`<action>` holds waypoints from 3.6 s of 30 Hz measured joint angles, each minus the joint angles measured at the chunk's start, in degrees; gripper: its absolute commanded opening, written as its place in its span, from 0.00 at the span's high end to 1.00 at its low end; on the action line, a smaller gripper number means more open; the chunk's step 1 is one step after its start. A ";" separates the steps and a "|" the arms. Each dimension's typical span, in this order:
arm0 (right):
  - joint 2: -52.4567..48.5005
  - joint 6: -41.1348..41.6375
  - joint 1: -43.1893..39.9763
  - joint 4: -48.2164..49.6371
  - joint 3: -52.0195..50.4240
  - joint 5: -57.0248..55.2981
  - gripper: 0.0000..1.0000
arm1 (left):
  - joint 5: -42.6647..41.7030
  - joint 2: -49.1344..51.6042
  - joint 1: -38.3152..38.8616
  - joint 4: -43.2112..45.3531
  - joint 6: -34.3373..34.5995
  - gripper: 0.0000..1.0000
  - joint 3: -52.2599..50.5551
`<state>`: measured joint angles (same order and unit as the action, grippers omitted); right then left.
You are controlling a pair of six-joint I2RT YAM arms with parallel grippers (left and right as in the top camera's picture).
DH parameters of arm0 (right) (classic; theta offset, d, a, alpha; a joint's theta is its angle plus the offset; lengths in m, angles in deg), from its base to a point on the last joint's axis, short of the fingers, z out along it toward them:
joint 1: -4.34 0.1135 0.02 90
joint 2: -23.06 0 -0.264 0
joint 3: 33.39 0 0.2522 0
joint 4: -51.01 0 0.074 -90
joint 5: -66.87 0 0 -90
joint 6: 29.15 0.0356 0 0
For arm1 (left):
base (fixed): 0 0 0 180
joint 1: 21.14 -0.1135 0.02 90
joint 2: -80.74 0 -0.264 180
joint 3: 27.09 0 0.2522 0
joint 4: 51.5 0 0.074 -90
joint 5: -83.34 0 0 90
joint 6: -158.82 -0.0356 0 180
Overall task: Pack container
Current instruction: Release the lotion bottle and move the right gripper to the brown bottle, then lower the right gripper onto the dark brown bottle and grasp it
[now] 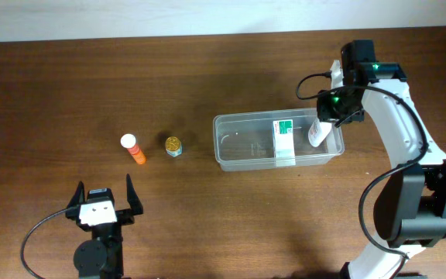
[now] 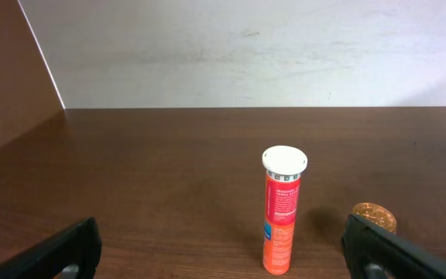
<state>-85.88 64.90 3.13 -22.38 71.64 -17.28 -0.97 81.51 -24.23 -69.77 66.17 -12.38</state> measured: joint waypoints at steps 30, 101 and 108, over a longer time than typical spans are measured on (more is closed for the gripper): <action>1.68 -2.14 -1.05 -16.50 25.18 -5.31 0.02 | 0.00 0.00 0.00 0.00 0.00 0.01 0.00; -21.75 -32.72 -27.19 -8.50 26.25 4.63 0.28 | 0.00 0.00 0.00 0.00 0.00 0.01 0.00; -21.79 -32.63 -27.19 -8.31 26.12 4.63 0.33 | 0.00 0.00 0.00 0.00 0.00 0.01 0.00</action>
<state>-107.68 32.27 -24.06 -30.69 97.76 -12.65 -0.97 81.51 -24.23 -69.77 66.17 -12.38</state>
